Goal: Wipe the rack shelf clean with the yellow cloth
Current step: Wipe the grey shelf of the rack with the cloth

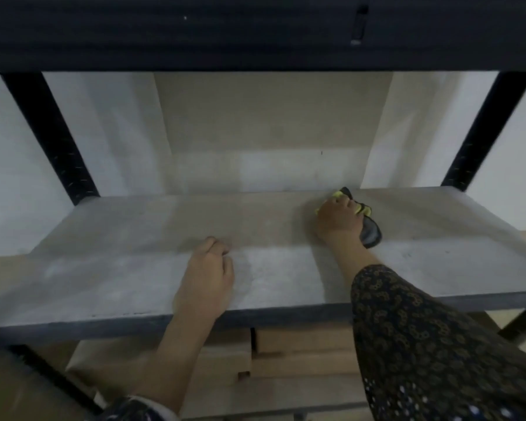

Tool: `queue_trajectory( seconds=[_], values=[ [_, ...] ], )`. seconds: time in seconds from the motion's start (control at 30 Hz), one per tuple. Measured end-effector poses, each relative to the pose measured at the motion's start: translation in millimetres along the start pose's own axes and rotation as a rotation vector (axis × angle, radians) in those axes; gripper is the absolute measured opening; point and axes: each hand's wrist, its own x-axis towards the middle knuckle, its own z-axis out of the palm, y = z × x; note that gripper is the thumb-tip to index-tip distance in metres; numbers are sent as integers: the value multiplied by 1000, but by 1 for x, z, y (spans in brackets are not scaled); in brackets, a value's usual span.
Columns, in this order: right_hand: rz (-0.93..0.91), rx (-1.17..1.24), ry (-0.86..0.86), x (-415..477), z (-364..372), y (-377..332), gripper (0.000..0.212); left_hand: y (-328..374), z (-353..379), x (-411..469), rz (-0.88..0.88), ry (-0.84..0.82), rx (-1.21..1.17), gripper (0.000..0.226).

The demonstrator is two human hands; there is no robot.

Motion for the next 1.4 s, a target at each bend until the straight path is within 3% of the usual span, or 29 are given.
queue_trajectory(
  seconds=[0.13,0.37,0.6,0.73,0.87,1.1,1.23,1.3,1.4],
  values=[
    [106,-50,-34,-25,-17,40,58,2,-3,-1,-1,-9,-1,24],
    [210,-143,56,-87,-42,101,48,4,-7,-3,3,-50,-2,26],
    [357,-62,61,-130,-77,135,36,8,-8,-2,-21,-82,44,27],
    [139,-28,180,-152,-81,104,35,13,-7,-4,-8,-93,81,29],
    [-152,-52,82,-164,-52,77,37,14,-10,-5,23,-116,93,29],
    [26,-51,208,-152,-62,145,25,25,-9,-8,-3,-62,159,28],
    [63,127,149,-127,-91,169,19,90,8,-28,84,21,-106,24],
    [-42,319,165,-115,-104,158,20,141,30,-33,87,-90,-302,25],
    [-173,683,29,-111,-113,128,32,207,68,-27,-114,-292,-626,23]
  ],
)
